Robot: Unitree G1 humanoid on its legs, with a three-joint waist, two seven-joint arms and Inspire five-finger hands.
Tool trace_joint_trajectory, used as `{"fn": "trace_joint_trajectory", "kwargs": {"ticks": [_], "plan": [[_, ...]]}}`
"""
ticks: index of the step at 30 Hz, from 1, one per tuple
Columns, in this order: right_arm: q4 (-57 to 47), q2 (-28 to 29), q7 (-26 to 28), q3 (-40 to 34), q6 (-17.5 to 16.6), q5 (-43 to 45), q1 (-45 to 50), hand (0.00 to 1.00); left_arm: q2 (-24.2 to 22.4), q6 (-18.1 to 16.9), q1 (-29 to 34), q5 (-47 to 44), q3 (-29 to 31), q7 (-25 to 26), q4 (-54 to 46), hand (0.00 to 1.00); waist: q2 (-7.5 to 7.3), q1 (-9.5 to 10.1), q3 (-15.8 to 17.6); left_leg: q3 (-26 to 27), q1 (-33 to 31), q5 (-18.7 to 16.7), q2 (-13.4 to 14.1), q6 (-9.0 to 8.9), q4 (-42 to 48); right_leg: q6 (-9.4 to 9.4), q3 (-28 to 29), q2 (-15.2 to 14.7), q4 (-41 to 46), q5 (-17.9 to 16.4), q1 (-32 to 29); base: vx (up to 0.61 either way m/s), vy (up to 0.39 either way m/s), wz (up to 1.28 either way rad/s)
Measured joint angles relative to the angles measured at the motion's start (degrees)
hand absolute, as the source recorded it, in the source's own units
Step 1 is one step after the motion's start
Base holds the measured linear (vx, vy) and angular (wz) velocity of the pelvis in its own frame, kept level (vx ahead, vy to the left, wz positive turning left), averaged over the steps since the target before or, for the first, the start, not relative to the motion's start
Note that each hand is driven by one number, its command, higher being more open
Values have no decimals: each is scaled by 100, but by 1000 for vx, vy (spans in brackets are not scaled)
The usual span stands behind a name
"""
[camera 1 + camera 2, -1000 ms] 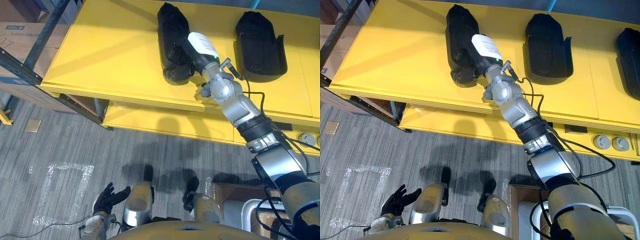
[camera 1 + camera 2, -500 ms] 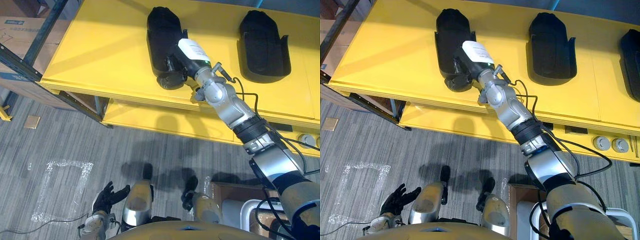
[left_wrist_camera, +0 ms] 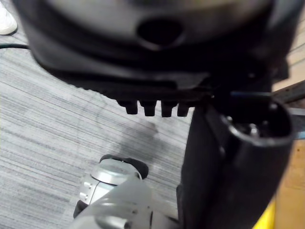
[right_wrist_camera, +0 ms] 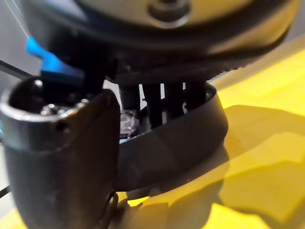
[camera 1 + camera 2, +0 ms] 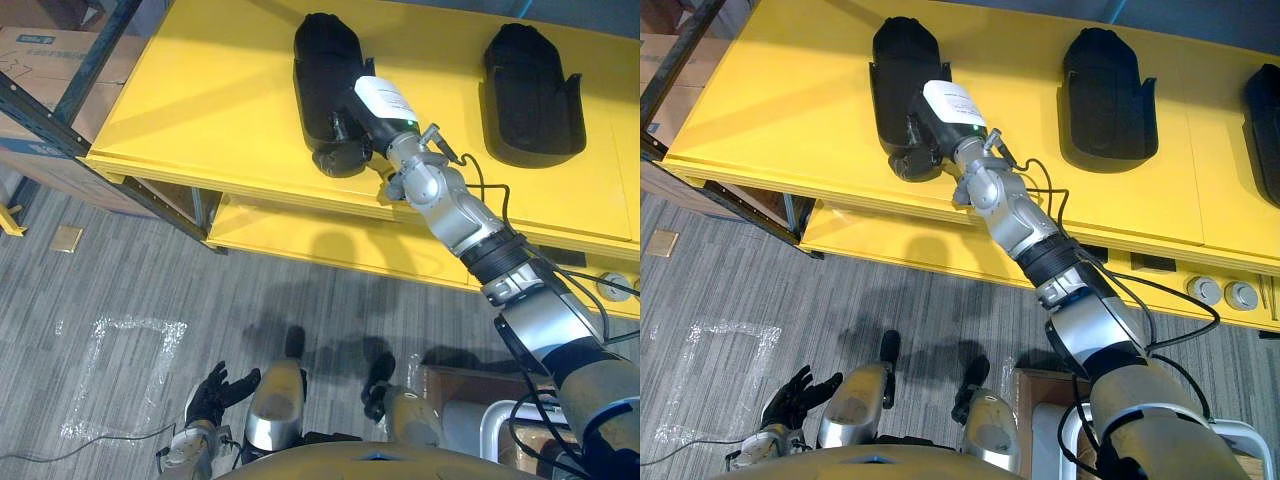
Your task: Walk over and take three plastic housings, then place them on the shelf
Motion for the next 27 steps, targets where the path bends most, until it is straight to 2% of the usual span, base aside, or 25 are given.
{"fn": "trace_joint_trajectory", "kwargs": {"ticks": [4, 12, 20, 27], "plan": [[203, 221, -195, -20, 385, -11, -160, 0, -2, 0, -2, -16, -23, 35, -13, 100, -3, 14, 2, -5, 8, 48, -5, 7, -41, 0, 0, -1, 0, 3, -1, 0, 0, 2], [379, 585, -461, -347, 853, -220, -176, 0, -1, 9, -1, -199, -111, 139, -19, 100, -25, 45, 14, -7, 33, 98, -10, 6, -107, 4, -1, -4, 1, 7, -3, -1, 0, 0], [687, 614, -491, -588, 1119, -217, -380, 0, -5, 37, -1, -223, -132, 188, -55, 100, -49, 89, 27, -3, 110, 204, -21, 8, -287, 9, -3, -9, 2, 14, -5, 0, 0, 0], [808, 616, -616, -714, 1122, -202, -395, 0, -5, 129, -2, -285, -175, 241, -119, 100, -75, 95, 42, -1, 114, 209, -25, 9, -291, 10, 0, -13, 6, 15, -6, 0, 0, 0]]}}
